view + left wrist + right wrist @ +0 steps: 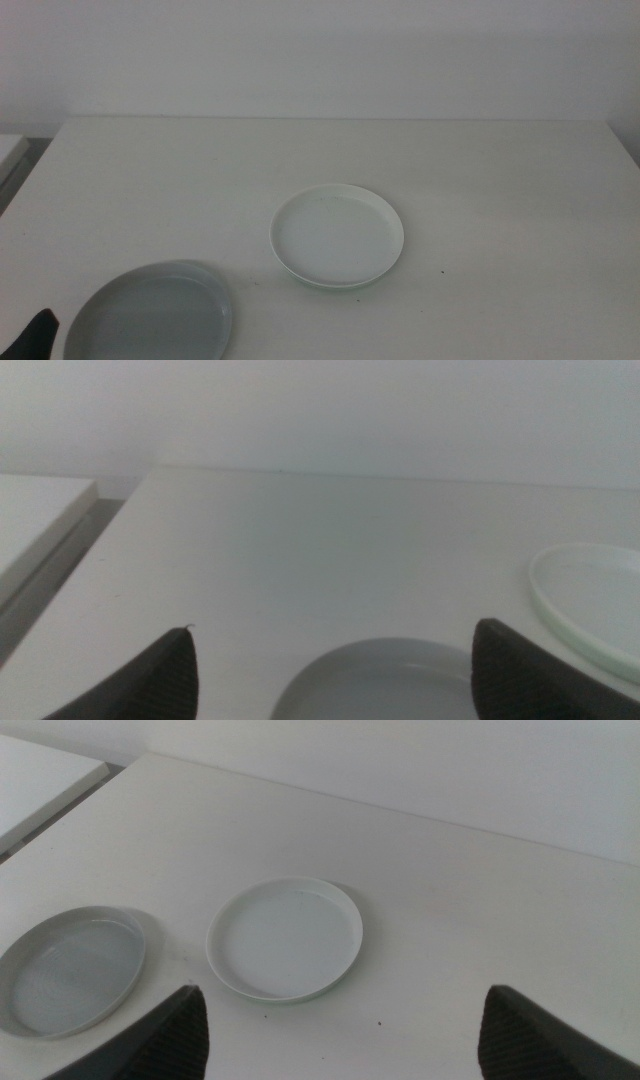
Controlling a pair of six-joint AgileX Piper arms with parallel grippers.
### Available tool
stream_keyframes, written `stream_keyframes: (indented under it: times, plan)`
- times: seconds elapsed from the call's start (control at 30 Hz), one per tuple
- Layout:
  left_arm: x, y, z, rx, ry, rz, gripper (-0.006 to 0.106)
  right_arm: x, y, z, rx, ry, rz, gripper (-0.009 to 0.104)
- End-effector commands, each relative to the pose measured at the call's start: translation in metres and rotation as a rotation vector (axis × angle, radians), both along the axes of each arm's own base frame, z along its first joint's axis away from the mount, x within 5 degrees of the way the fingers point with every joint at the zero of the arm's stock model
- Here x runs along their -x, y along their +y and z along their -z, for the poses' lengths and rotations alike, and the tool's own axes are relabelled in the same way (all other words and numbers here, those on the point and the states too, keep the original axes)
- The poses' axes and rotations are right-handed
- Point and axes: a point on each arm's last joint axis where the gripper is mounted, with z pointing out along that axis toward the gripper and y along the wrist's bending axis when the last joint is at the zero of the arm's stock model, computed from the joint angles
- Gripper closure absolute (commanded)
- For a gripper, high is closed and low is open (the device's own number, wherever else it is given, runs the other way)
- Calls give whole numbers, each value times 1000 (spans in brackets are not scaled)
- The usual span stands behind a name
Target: Stack the three bowls on top of each other.
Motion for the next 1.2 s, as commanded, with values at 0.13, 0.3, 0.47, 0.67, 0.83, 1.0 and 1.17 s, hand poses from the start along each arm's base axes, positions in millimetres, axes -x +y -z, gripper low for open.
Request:
stream_keyframes:
  times: [0.13,0.3,0.47,0.67,0.83,1.0,1.17]
  plan:
    - [1,6,-25,-8,67,-96,7,0,-1,-1,2,-15,9,24]
    - [-25,8,-105,6,290,-127,7,0,-1,-1,2,-16,9,24]
    - [-57,9,-132,35,669,-96,7,0,-1,-1,2,-16,9,24]
    - [-106,13,-99,-16,999,-42,7,0,-1,-1,2,-16,9,24]
    - [-148,15,-64,11,1084,-13,7,0,-1,-1,2,-16,9,24]
    - [-171,22,-30,8,1118,-1,7,0,-1,-1,2,-16,9,24]
    - [-174,26,3,91,1113,-9,7,0,-1,-1,2,-16,9,24]
